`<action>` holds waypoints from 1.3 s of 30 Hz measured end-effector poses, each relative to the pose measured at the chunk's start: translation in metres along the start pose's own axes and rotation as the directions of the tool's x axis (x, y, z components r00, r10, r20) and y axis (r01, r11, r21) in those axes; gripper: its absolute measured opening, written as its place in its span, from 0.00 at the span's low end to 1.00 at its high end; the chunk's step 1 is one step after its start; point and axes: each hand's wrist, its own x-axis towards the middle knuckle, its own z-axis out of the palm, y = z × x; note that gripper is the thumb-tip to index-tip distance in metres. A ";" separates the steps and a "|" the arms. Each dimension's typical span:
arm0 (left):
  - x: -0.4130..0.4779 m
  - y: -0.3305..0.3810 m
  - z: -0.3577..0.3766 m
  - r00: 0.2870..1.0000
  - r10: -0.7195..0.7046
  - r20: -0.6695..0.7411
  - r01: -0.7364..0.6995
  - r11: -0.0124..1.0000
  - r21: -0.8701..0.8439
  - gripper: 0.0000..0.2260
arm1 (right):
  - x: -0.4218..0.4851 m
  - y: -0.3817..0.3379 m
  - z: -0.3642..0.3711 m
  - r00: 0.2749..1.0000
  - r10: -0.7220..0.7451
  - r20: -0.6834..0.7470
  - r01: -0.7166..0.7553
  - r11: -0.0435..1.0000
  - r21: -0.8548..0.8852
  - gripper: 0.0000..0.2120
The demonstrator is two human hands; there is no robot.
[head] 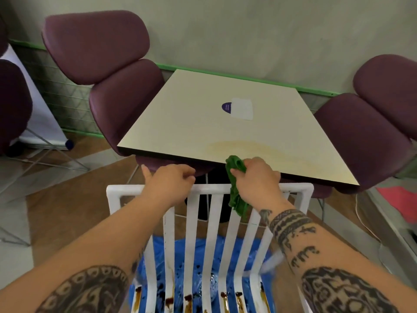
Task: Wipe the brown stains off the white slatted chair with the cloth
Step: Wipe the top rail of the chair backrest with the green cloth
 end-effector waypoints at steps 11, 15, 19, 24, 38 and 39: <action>-0.003 0.005 0.029 0.999 0.007 -0.034 -0.004 0.996 0.088 0.13 | -0.029 0.042 0.034 0.920 -0.355 -0.163 0.322 0.925 -0.200 0.17; -0.002 0.004 0.030 1.000 -0.009 -0.024 0.011 0.996 0.086 0.12 | -0.021 0.078 0.013 0.974 -0.150 -0.170 0.101 0.959 -0.264 0.16; -0.003 0.010 0.026 0.998 -0.063 -0.014 0.064 0.994 0.088 0.12 | -0.007 0.098 -0.010 0.983 0.050 -0.176 -0.097 0.959 -0.266 0.10; -0.004 0.047 0.026 0.997 -0.071 -0.023 0.074 0.987 0.144 0.14 | -0.014 0.049 0.002 0.963 -0.218 -0.156 0.176 0.954 -0.244 0.12; -0.013 0.080 0.052 0.996 -0.083 -0.024 0.081 0.995 -0.066 0.14 | -0.023 0.135 0.019 0.967 -0.073 -0.244 0.100 0.990 0.103 0.15; -0.013 0.079 0.053 0.995 -0.095 -0.030 0.093 0.993 -0.074 0.13 | -0.022 0.145 0.015 0.963 0.009 -0.270 0.030 0.990 0.138 0.15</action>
